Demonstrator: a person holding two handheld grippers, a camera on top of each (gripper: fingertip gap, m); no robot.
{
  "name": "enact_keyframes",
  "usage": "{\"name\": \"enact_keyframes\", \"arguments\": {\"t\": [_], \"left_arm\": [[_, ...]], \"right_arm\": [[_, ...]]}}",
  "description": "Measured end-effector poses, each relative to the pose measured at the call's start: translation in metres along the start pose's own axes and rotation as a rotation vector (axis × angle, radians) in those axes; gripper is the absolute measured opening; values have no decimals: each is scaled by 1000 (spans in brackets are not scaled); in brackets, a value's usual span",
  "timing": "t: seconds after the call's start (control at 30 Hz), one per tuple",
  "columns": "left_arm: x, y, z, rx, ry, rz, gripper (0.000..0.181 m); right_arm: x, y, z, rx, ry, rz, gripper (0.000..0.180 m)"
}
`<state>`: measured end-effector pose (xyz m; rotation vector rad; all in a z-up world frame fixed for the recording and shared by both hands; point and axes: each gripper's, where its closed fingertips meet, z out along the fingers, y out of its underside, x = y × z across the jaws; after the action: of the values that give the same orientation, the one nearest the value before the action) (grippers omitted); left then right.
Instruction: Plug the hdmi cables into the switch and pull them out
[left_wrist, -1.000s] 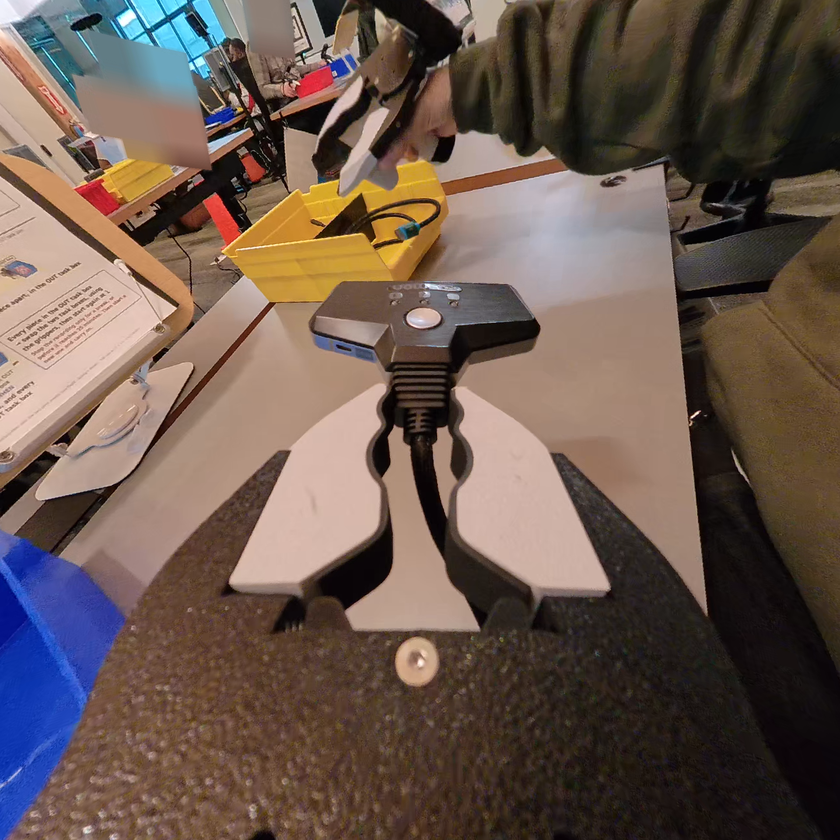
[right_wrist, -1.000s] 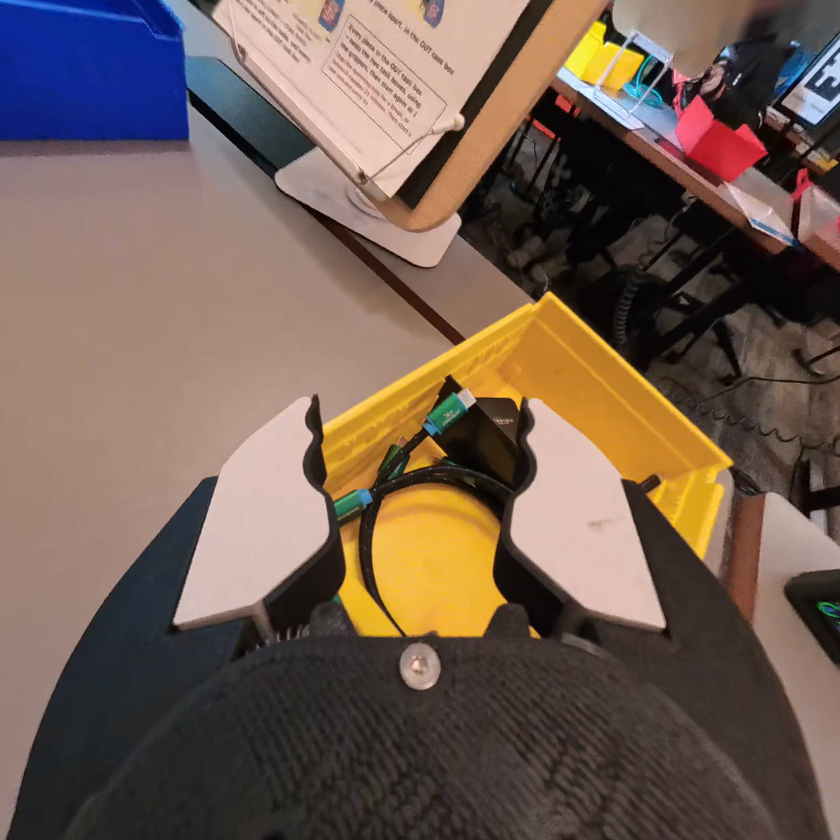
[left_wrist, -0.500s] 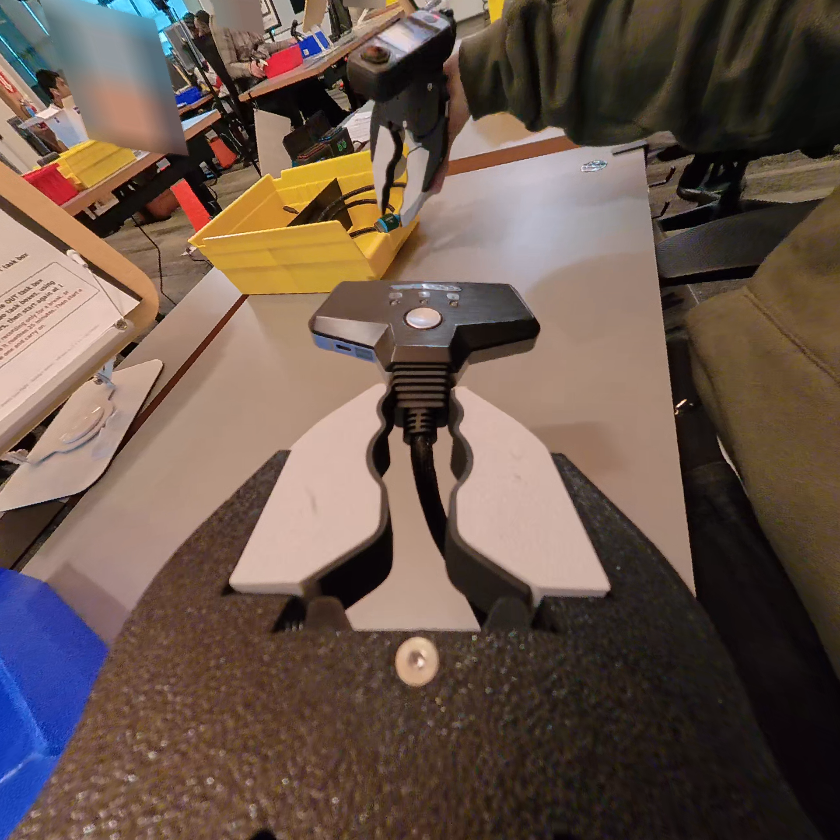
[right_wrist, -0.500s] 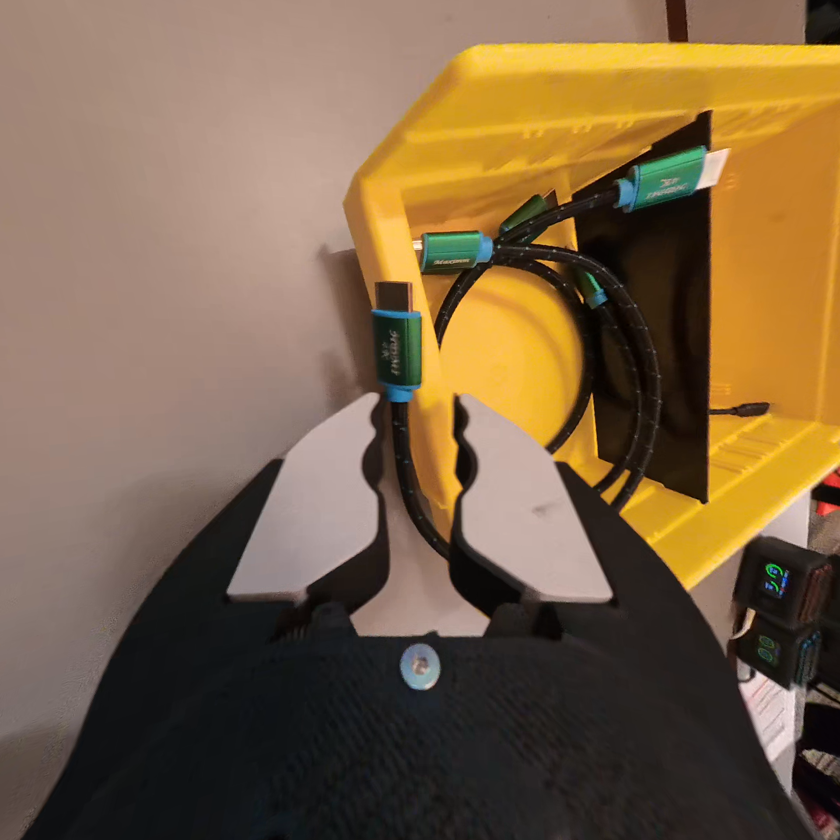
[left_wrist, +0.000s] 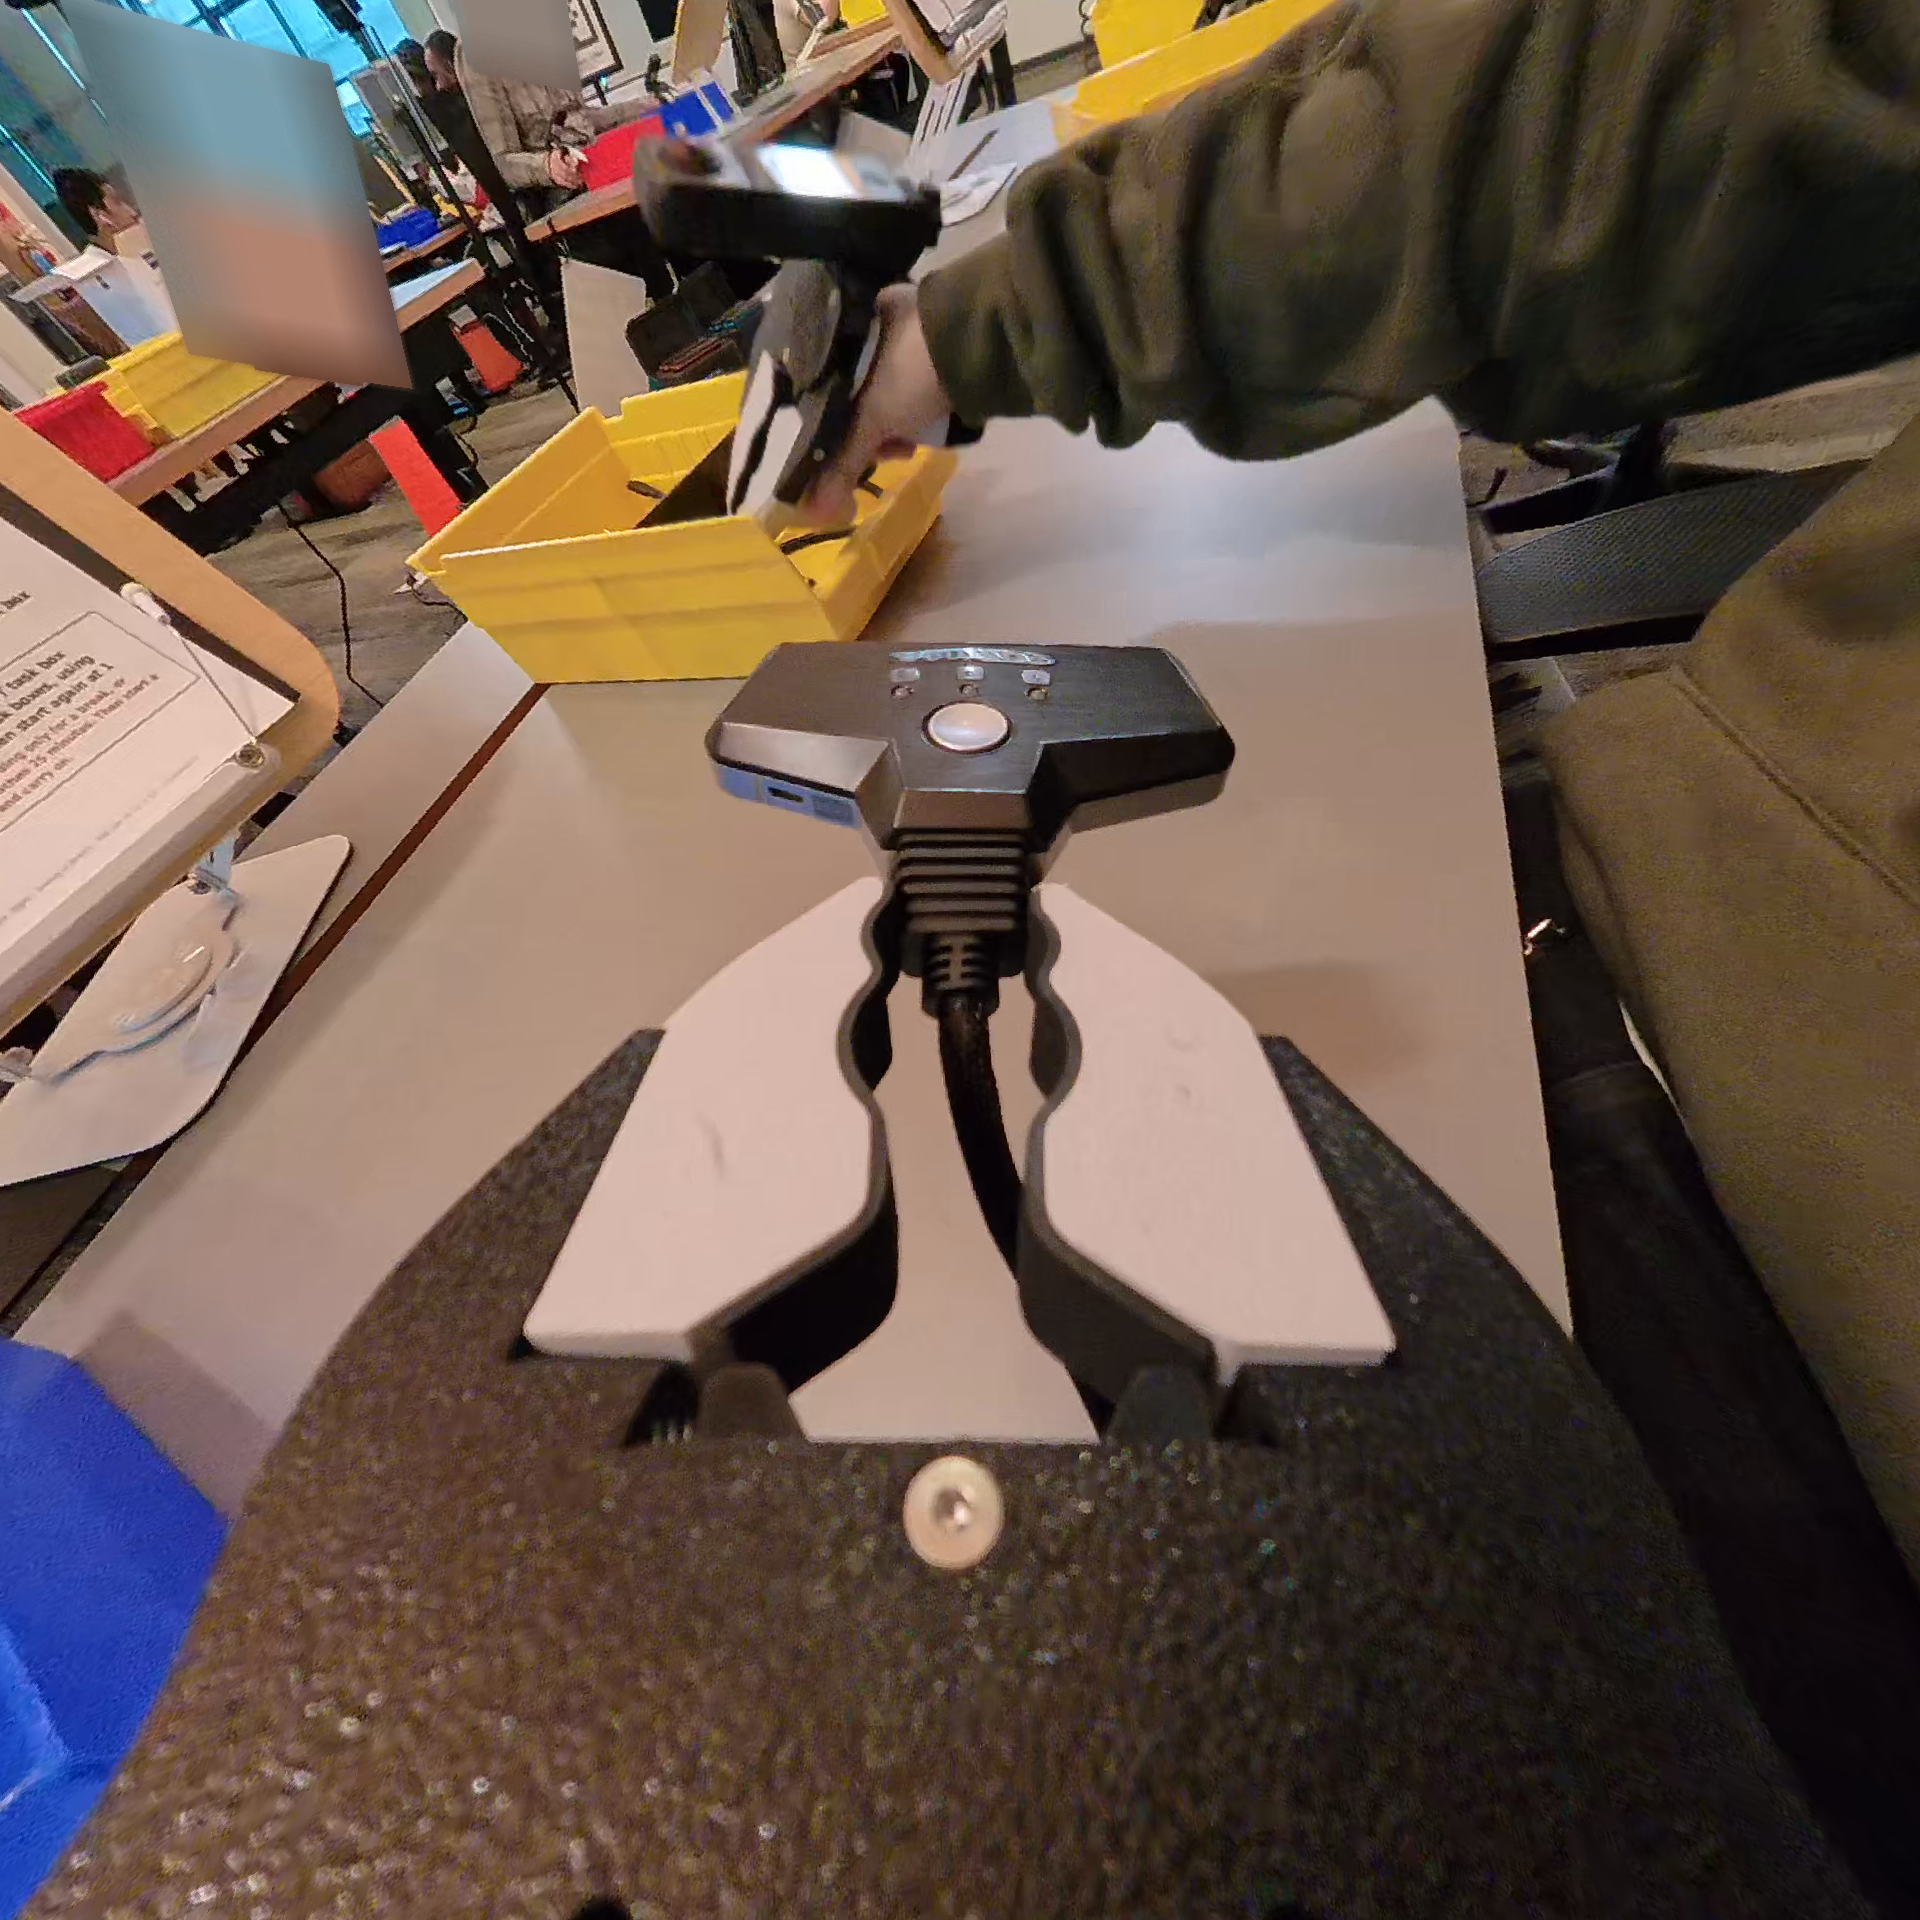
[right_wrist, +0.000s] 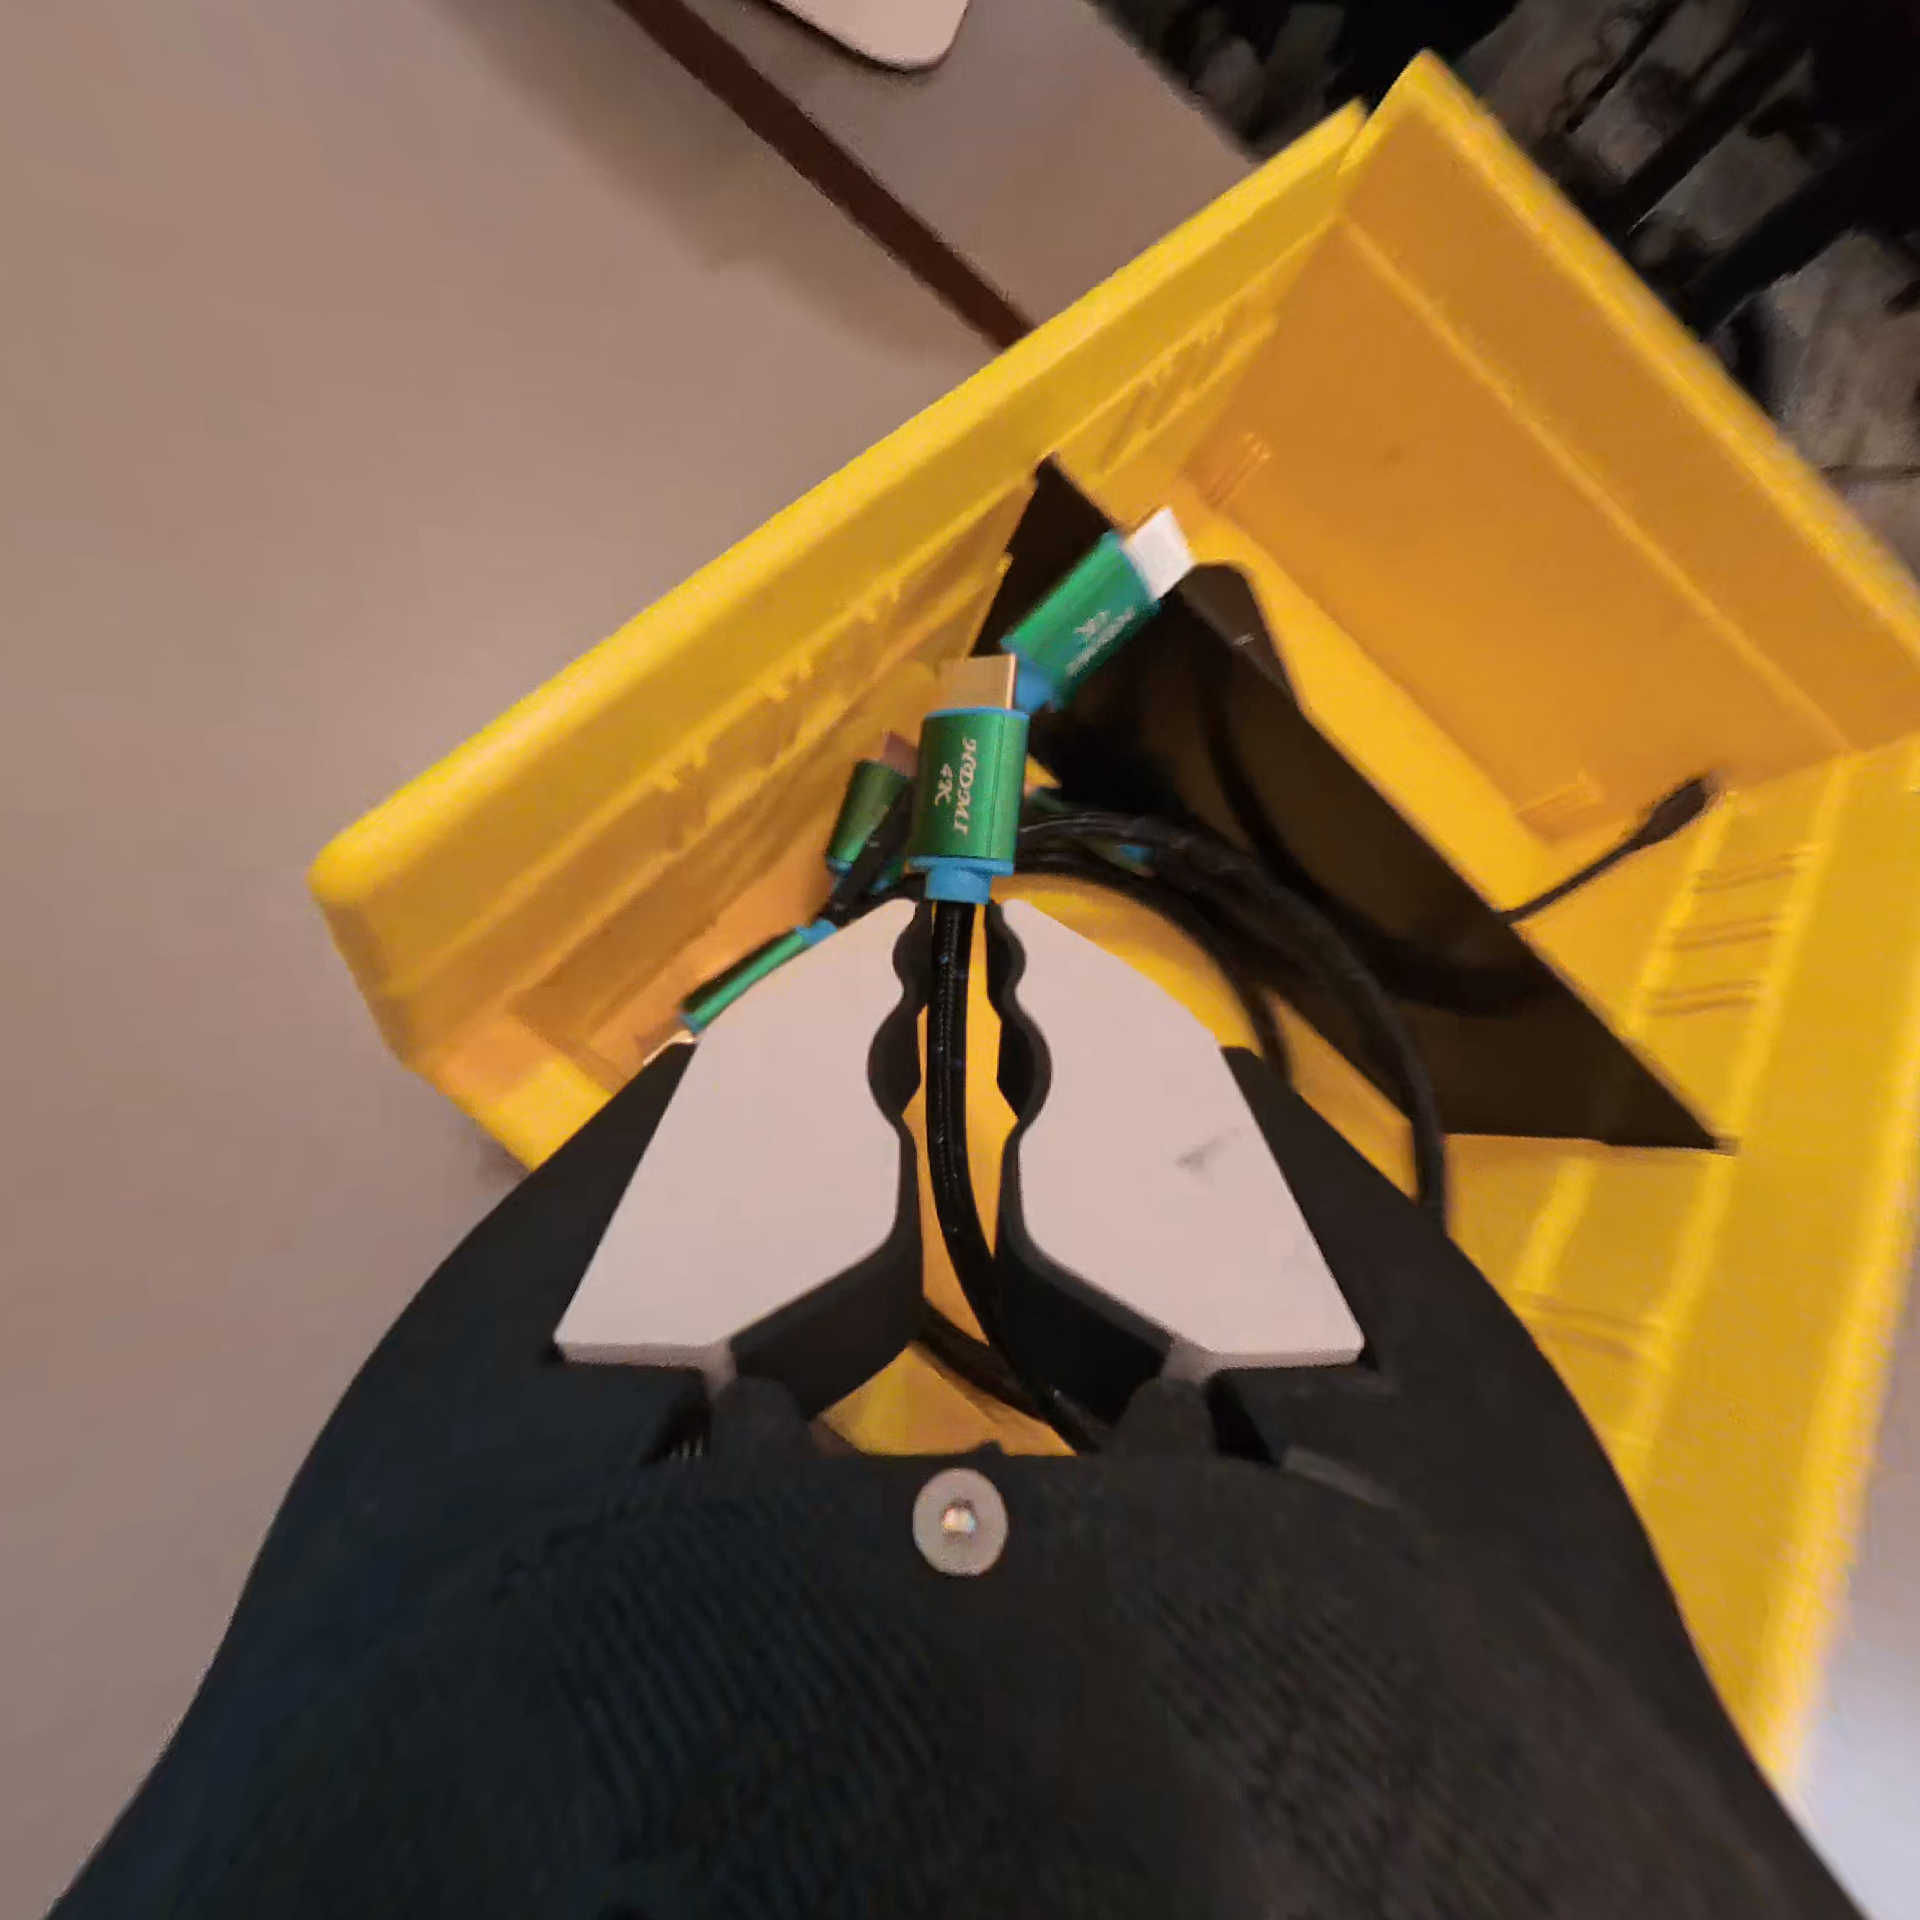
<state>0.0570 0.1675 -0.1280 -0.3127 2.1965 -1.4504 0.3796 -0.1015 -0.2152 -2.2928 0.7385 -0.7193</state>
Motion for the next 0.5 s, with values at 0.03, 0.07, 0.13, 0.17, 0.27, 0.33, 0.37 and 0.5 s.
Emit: {"name": "enact_keyframes", "arguments": {"t": [0.03,0.07,0.13,0.17,0.27,0.33,0.37,0.5], "left_arm": [[0,0,-1,4,0,-2,21],[0,0,-1,6,-1,-3,21],[-1,0,-2,8,-2,-3,21],[-1,0,-2,9,-3,-3,21],[-2,-1,-4,14,-4,-3,21],[-2,-1,-4,17,-6,-3,21],[-2,-1,-5,18,-5,-4,21],[-1,0,-1,20,7,-12,21]], "right_arm": [[-3,2,6,-9,-18,49,9],[-3,1,9,-8,-27,86,9],[-4,0,11,-9,-63,134,15],[3,1,10,-24,-35,143,33],[24,4,-6,-59,44,92,83],[35,1,-24,-48,65,70,100],[40,-1,-33,-43,74,66,105],[43,-8,-54,-12,85,13,100]]}}
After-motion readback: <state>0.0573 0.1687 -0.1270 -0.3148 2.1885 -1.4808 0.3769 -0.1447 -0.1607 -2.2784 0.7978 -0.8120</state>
